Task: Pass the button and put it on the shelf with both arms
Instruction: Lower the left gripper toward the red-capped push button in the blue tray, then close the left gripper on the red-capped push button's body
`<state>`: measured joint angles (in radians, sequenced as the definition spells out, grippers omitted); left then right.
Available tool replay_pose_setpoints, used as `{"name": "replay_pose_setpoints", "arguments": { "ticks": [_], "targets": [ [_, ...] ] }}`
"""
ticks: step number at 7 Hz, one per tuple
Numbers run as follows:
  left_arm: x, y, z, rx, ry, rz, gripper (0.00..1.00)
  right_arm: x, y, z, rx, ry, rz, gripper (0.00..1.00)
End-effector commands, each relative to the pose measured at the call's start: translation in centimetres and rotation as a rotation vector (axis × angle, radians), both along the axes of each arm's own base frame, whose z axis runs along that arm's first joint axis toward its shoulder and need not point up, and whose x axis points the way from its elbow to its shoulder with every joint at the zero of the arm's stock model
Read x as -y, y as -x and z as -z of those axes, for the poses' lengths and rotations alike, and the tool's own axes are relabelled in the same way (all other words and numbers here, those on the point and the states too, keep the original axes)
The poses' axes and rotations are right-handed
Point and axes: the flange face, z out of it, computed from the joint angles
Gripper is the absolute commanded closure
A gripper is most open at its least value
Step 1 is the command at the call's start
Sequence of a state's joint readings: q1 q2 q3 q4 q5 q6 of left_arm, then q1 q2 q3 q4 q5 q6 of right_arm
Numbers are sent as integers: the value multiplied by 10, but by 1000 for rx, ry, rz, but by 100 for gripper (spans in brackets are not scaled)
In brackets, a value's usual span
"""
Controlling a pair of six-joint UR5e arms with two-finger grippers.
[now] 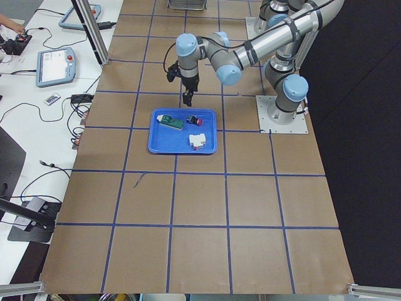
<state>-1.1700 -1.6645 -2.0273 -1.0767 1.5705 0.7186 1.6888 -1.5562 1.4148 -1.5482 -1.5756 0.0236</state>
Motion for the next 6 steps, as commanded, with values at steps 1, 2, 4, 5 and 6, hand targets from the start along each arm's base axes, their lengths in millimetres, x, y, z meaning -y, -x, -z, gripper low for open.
{"name": "replay_pose_setpoints", "arguments": {
  "ticks": [1,2,4,5,6],
  "targets": [
    [-13,-10,65,-7,8,32,0,-3,0,1,1,-5,-2,0],
    [-12,-11,75,-14,-7,59,1,-2,1,2,-1,-5,-1,0],
    [-9,-13,90,-18,-16,94,1,0,2,2,-6,0,0,0],
    [-10,-13,91,-20,-20,96,1,0,2,2,-9,0,0,0],
    [-12,-12,94,-23,-25,96,4,0,2,2,-10,0,-1,0]
  ]
}}
